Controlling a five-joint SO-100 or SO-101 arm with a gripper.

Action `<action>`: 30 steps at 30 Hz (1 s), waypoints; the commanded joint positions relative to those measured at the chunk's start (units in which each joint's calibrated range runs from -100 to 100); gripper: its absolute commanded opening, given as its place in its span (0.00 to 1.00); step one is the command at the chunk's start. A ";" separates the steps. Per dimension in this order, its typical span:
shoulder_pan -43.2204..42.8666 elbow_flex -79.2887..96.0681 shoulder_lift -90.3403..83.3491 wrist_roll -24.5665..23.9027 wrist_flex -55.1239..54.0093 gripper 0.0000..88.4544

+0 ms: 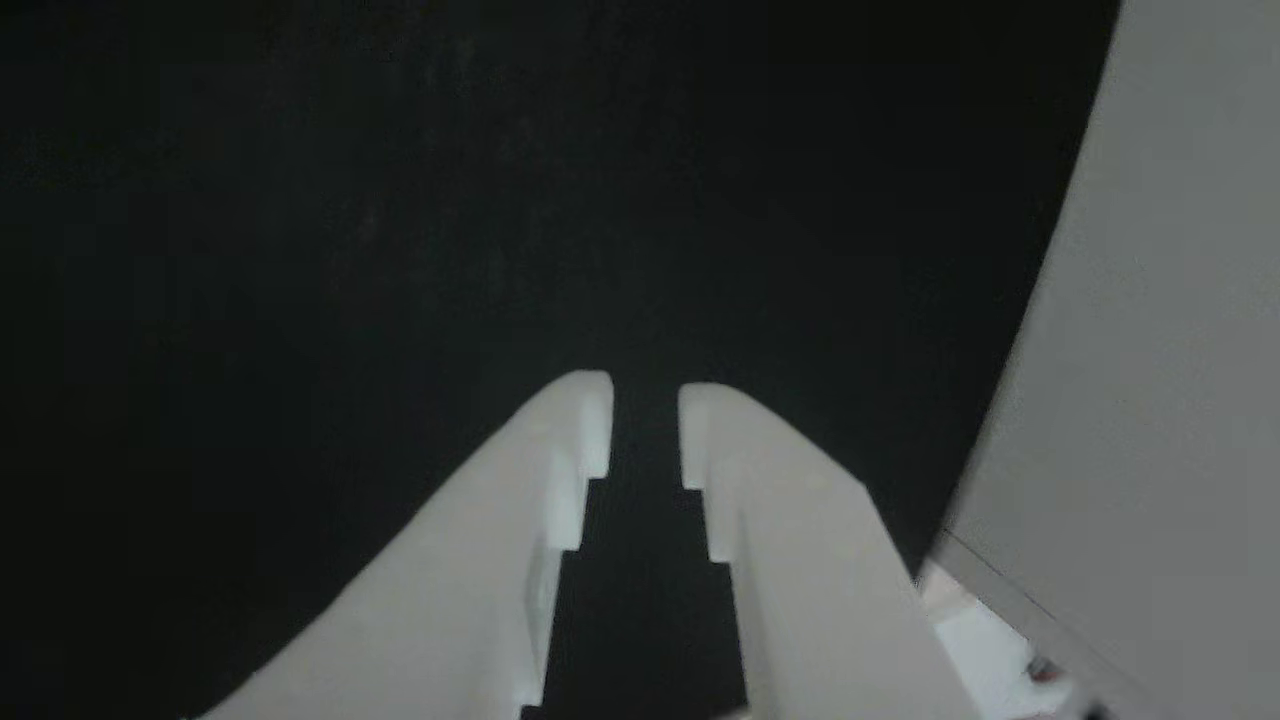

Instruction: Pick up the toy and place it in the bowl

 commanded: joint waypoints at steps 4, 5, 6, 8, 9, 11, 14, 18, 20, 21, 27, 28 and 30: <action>-6.76 -8.07 9.50 0.12 0.38 0.03; -7.34 -8.70 10.66 0.12 0.38 0.03; -8.01 -9.51 11.91 0.12 0.38 0.03; -9.52 -11.94 15.75 0.12 0.38 0.03; -10.02 -12.67 16.83 0.12 0.38 0.03; -10.77 -14.47 19.25 0.12 0.38 0.03; -11.44 -18.61 23.67 0.12 0.38 0.03; -11.52 -24.11 28.59 0.12 1.65 0.03; -11.52 -26.82 30.17 0.17 3.94 0.03; -11.36 -28.08 31.00 0.33 5.21 0.03; -11.11 -30.87 36.17 0.17 7.41 0.03; -11.02 -30.87 36.51 0.33 7.50 0.03; -11.02 -30.87 36.51 0.43 7.50 0.03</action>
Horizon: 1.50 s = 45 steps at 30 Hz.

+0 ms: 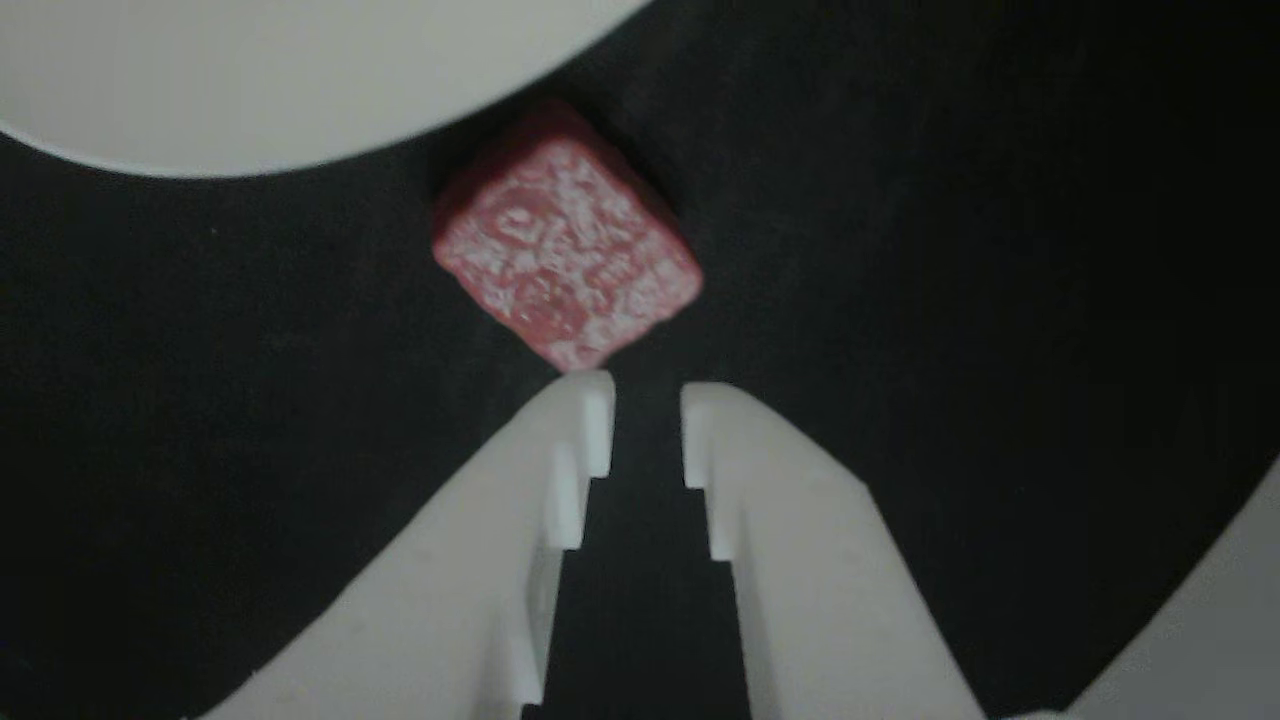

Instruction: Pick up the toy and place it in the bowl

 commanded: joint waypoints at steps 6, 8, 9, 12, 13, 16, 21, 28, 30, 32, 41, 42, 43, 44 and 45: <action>1.22 -2.62 -0.13 0.54 0.57 0.03; 2.30 -2.62 -0.13 0.54 0.57 0.03; 2.64 -2.53 -0.21 0.54 0.57 0.03; 3.47 -2.35 -0.38 0.54 0.57 0.03; 3.73 -2.35 -0.38 0.54 0.57 0.03; 3.73 -2.17 -0.05 0.54 0.57 0.03; 3.56 -2.26 -0.05 0.17 0.57 0.03; 3.39 -2.62 -0.13 0.64 0.57 0.03; 2.89 -2.62 -0.05 4.19 0.57 0.03; 2.30 -2.71 -0.05 7.79 0.57 0.03; -0.46 -2.44 -0.05 16.30 0.66 0.03; -0.62 -2.44 -0.05 16.82 0.74 0.03; -0.71 -2.53 -0.05 17.14 1.25 0.03; -0.71 -2.62 -0.05 17.87 2.27 0.03; -0.62 -2.62 -0.05 18.81 3.11 0.03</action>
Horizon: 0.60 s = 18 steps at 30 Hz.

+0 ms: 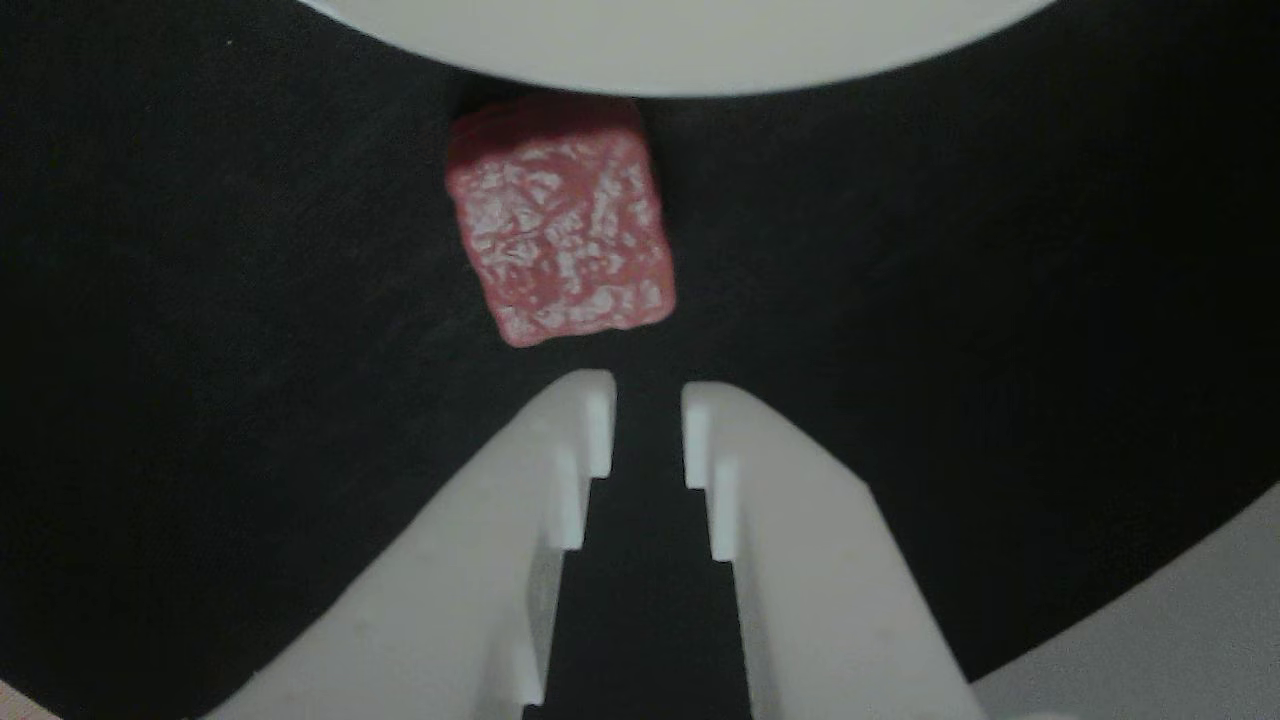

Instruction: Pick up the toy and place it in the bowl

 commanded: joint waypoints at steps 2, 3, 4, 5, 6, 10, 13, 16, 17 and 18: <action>-0.29 -2.53 -0.30 3.59 3.63 0.03; -0.12 -2.53 -0.30 4.11 4.13 0.03; 0.21 -2.53 -0.30 4.58 4.90 0.03; 0.29 -2.44 -0.30 4.58 4.90 0.03; 0.29 -2.35 -0.30 4.58 4.90 0.03; 0.38 -2.53 -0.30 4.27 4.30 0.03; 1.55 -2.62 -0.30 4.27 4.39 0.04; 2.89 -2.62 -0.46 4.27 4.81 0.05; 3.22 -2.62 -0.55 4.27 4.81 0.07; 3.39 -2.62 -0.80 4.21 4.81 0.16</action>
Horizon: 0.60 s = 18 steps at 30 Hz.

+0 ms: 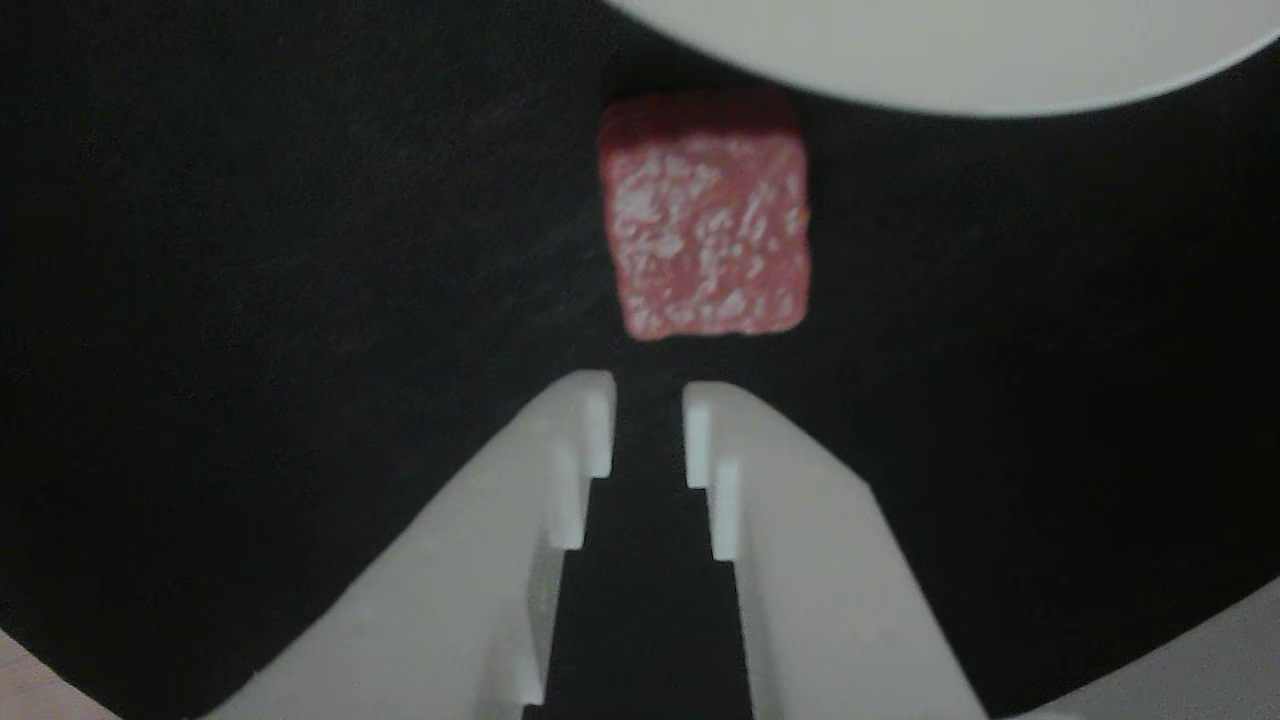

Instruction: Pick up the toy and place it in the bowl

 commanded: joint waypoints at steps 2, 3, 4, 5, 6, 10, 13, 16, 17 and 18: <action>1.14 -2.43 -0.88 0.04 0.42 0.28; 1.14 -2.43 -0.88 0.04 0.51 0.34; 1.23 -2.43 -0.88 0.04 0.59 0.38; 1.31 -2.52 -0.71 -0.01 1.69 0.43; 1.31 -2.52 -0.55 -0.01 2.03 0.43; 1.31 -2.43 -0.30 -0.06 3.55 0.43; 1.31 -2.43 -0.30 -0.06 4.15 0.43; 1.31 -2.25 -0.21 -0.06 4.15 0.43; 1.31 -2.25 -0.21 -0.06 4.15 0.43; 1.31 -2.25 -0.21 -0.06 4.15 0.43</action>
